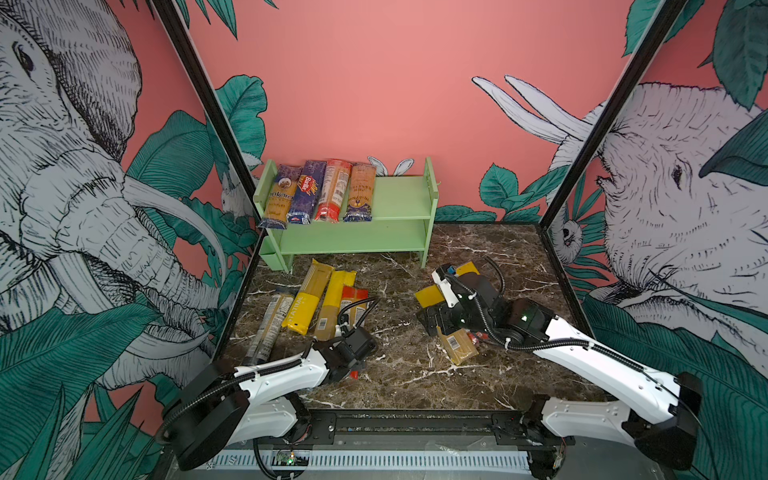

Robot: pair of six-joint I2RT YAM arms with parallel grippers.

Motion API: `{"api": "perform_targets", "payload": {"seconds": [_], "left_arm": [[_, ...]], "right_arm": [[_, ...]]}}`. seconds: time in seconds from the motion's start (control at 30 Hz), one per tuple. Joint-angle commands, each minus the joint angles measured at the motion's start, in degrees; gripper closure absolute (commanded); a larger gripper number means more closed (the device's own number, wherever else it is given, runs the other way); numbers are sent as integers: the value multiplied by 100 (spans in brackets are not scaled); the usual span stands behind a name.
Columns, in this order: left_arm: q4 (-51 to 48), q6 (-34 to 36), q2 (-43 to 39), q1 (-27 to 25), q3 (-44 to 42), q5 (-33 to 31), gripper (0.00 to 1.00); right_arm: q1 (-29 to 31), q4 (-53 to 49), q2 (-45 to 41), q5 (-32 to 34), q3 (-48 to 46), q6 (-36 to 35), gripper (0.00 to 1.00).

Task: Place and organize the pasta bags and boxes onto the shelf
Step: 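Close the left gripper on the red-ended white-label spaghetti pack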

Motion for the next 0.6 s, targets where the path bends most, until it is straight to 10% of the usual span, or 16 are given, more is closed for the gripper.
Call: {"api": "perform_targets", "payload": {"seconds": [0.0, 0.27, 0.57], "left_arm": [[96, 19, 585, -72, -223, 440, 39], [-106, -2, 664, -311, 2, 385, 83], [-1125, 230, -515, -479, 593, 254, 100]], "right_arm": [[39, -46, -178, 151, -102, 81, 1], [41, -119, -371, 253, -204, 82, 1], [41, -99, -407, 262, -234, 88, 1]]}}
